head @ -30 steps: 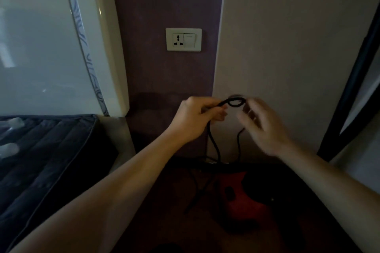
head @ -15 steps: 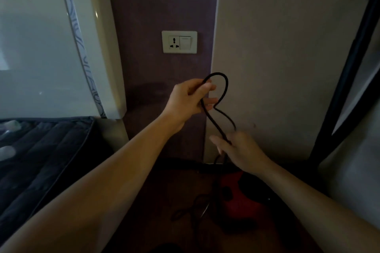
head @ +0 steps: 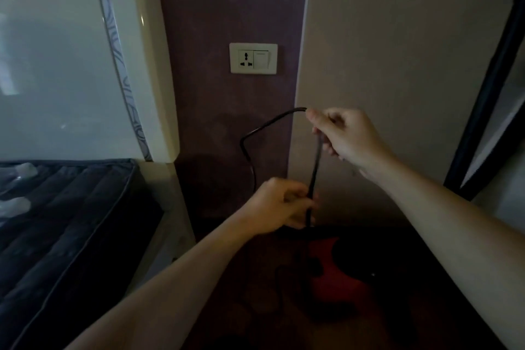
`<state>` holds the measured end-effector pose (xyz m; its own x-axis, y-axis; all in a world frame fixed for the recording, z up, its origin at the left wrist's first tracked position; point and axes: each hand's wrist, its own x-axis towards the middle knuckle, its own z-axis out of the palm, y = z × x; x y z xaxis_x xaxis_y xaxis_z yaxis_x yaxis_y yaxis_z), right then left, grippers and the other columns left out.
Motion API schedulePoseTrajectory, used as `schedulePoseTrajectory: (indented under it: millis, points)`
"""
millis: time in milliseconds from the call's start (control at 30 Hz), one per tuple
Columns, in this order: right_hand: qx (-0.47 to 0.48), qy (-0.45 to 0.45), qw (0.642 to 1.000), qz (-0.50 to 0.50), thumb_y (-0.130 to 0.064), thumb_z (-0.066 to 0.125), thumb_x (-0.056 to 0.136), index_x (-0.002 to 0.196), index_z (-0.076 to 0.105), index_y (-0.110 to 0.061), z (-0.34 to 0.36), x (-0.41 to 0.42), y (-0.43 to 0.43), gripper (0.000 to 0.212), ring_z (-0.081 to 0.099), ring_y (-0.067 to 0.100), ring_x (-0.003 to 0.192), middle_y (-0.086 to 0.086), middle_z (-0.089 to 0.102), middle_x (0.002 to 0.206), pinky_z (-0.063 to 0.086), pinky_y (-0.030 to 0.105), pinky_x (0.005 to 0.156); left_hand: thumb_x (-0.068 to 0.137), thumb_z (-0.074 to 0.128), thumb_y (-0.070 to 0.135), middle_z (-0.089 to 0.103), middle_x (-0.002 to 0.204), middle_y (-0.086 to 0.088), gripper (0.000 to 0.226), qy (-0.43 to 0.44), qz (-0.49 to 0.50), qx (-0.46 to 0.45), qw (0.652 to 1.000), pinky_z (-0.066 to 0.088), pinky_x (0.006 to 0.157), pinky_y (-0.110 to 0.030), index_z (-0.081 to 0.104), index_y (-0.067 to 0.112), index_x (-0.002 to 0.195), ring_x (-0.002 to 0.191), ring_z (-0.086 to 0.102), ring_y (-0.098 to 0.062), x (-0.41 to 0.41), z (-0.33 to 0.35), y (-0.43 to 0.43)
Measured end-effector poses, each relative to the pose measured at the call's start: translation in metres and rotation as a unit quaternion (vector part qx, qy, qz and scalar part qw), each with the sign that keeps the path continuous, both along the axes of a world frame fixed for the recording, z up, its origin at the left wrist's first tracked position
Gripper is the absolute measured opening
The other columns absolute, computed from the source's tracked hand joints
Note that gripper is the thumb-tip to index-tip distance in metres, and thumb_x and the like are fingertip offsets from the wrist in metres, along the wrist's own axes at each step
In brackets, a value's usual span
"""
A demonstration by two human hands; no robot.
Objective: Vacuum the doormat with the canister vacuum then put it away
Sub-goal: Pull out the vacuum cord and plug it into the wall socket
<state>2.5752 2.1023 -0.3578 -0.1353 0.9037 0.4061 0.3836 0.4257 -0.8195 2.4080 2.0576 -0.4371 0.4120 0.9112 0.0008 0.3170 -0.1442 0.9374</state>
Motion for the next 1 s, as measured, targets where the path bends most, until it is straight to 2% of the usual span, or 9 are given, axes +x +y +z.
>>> schedulePoseTrajectory:
  millis: [133,267,400,500,567,633,767,867,1000]
  points:
    - [-0.142,0.010,0.984,0.109,-0.073,0.066,0.074,0.097,0.071,-0.022,-0.048,0.014,-0.023,0.056,0.068,0.015,0.078,0.003,0.074,0.088,0.051,0.034,0.070,0.097,0.056,0.002,0.071,0.088,-0.012,0.011,-0.153,0.111,0.003,0.982,0.061,0.060,-0.025,0.066,0.004,0.099,0.074,0.072,-0.021,-0.003,0.043,0.015]
    - [-0.221,-0.044,0.948,0.225,-0.038,0.069,0.088,0.098,0.072,-0.013,-0.071,0.027,-0.053,0.027,0.072,0.022,0.092,0.008,0.077,0.096,0.054,0.035,0.091,0.099,0.054,0.003,0.071,0.091,-0.007,0.015,-0.232,0.144,-0.026,0.962,0.061,0.063,-0.025,0.064,-0.001,0.110,0.074,0.075,-0.017,-0.008,0.073,0.033]
    - [-0.198,-0.039,0.951,0.235,-0.023,0.060,0.095,0.090,0.065,-0.001,-0.068,0.039,-0.059,0.023,0.072,0.028,0.084,0.014,0.075,0.086,0.055,0.039,0.087,0.098,0.057,0.007,0.072,0.098,-0.012,0.015,-0.256,0.177,-0.057,0.949,0.062,0.067,-0.029,0.065,-0.002,0.107,0.083,0.075,-0.023,-0.019,0.077,0.050]
    - [-0.191,-0.020,0.963,0.188,-0.033,0.048,0.098,0.090,0.060,-0.008,-0.062,0.046,-0.048,0.029,0.057,0.016,0.056,0.003,0.059,0.063,0.053,0.047,0.075,0.095,0.066,0.026,0.075,0.099,-0.011,0.023,-0.030,0.245,0.029,0.969,0.063,0.070,-0.036,0.070,0.005,0.101,0.076,0.075,-0.019,-0.031,0.063,0.056]
    - [-0.149,-0.079,0.972,0.163,-0.029,0.045,0.103,0.089,0.060,-0.010,-0.052,0.047,-0.038,0.028,0.046,0.009,0.047,-0.006,0.048,0.055,0.050,0.039,0.063,0.092,0.065,0.037,0.070,0.093,-0.003,0.026,0.220,0.301,0.282,0.884,0.056,0.072,-0.033,0.068,0.012,0.097,0.076,0.067,-0.017,-0.036,0.050,0.053]
    - [-0.101,-0.147,0.973,0.149,-0.024,0.046,0.105,0.089,0.061,-0.005,-0.039,0.043,-0.026,0.030,0.047,0.008,0.047,-0.007,0.047,0.052,0.047,0.032,0.056,0.093,0.061,0.039,0.060,0.102,-0.005,0.029,0.232,0.220,0.471,0.822,0.051,0.081,-0.035,0.064,0.013,0.106,0.090,0.060,-0.020,-0.027,0.045,0.041]
    - [-0.048,-0.257,0.952,0.160,-0.023,0.052,0.104,0.083,0.065,-0.009,-0.013,0.030,-0.016,0.028,0.050,0.002,0.050,-0.011,0.054,0.054,0.041,0.024,0.054,0.100,0.054,0.033,0.067,0.098,0.008,0.027,0.176,-0.048,0.386,0.904,0.053,0.079,-0.027,0.066,0.013,0.113,0.086,0.064,-0.007,-0.004,0.045,0.024]
    - [-0.028,-0.367,0.920,0.137,-0.033,0.058,0.100,0.080,0.068,-0.020,0.003,0.032,-0.011,0.026,0.060,0.005,0.061,-0.005,0.065,0.066,0.044,0.025,0.059,0.101,0.053,0.022,0.063,0.070,0.018,0.019,0.098,-0.019,0.304,0.947,0.047,0.063,-0.017,0.067,0.021,0.089,0.065,0.061,-0.001,-0.006,0.039,0.022]
    - [-0.054,-0.402,0.906,0.123,-0.037,0.066,0.094,0.082,0.070,-0.023,0.014,0.060,-0.005,0.019,0.060,0.003,0.065,-0.006,0.068,0.071,0.042,0.017,0.059,0.103,0.048,0.020,0.058,0.068,0.012,0.027,0.057,0.025,0.228,0.972,0.046,0.063,-0.016,0.064,0.022,0.082,0.064,0.058,0.000,-0.025,0.025,0.024]
